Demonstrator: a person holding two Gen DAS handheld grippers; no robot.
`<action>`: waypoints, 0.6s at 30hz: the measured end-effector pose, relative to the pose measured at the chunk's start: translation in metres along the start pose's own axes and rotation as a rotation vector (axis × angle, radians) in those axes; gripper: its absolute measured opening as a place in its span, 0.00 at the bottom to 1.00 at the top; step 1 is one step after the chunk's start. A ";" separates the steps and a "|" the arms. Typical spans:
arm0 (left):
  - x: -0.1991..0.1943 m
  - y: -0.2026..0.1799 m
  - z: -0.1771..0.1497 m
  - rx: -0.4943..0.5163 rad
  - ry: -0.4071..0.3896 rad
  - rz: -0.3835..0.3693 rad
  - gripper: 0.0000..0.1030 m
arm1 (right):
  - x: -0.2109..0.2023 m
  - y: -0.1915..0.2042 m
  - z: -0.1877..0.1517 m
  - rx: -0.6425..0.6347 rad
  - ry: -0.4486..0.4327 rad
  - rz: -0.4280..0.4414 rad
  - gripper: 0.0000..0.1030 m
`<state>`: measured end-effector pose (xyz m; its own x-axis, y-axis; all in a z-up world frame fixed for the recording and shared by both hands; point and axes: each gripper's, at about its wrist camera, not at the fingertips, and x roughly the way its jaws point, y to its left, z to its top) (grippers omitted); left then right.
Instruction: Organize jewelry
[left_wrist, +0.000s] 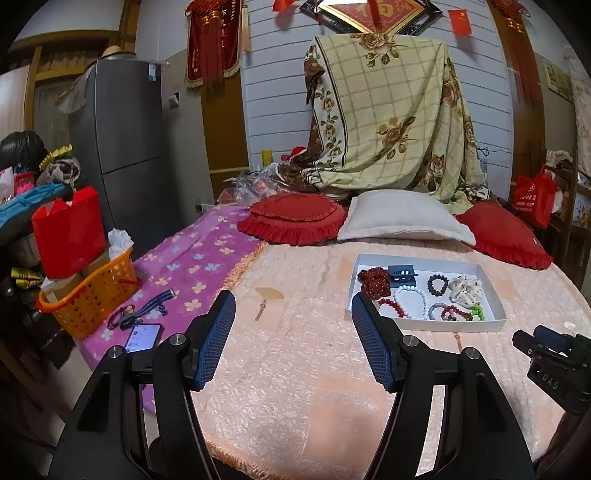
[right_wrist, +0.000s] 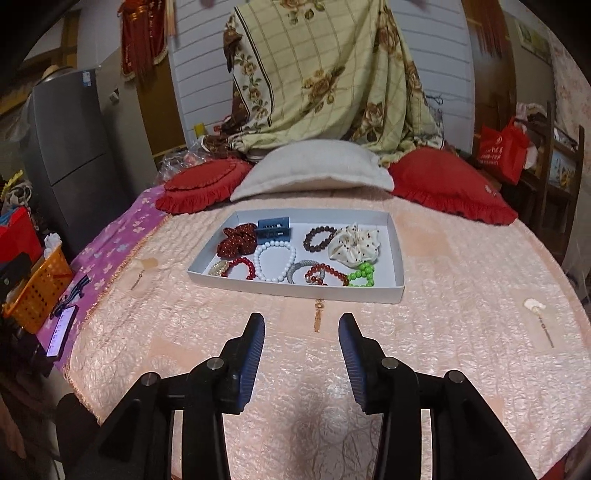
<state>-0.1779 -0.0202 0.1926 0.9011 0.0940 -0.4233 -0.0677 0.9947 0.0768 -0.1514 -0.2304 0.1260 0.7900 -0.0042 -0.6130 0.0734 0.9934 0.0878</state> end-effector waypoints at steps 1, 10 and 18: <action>-0.002 0.000 -0.001 0.002 -0.003 -0.002 0.64 | -0.001 -0.001 -0.001 0.000 -0.001 0.001 0.39; 0.049 0.003 -0.016 -0.017 0.191 -0.097 0.66 | 0.029 -0.043 -0.014 0.104 0.084 -0.037 0.39; 0.148 -0.005 -0.027 -0.064 0.390 -0.140 0.66 | 0.082 -0.089 -0.007 0.170 0.146 -0.081 0.39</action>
<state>-0.0554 -0.0097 0.1052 0.6749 -0.0460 -0.7365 0.0065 0.9984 -0.0564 -0.0978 -0.3185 0.0623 0.6816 -0.0539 -0.7297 0.2442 0.9568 0.1575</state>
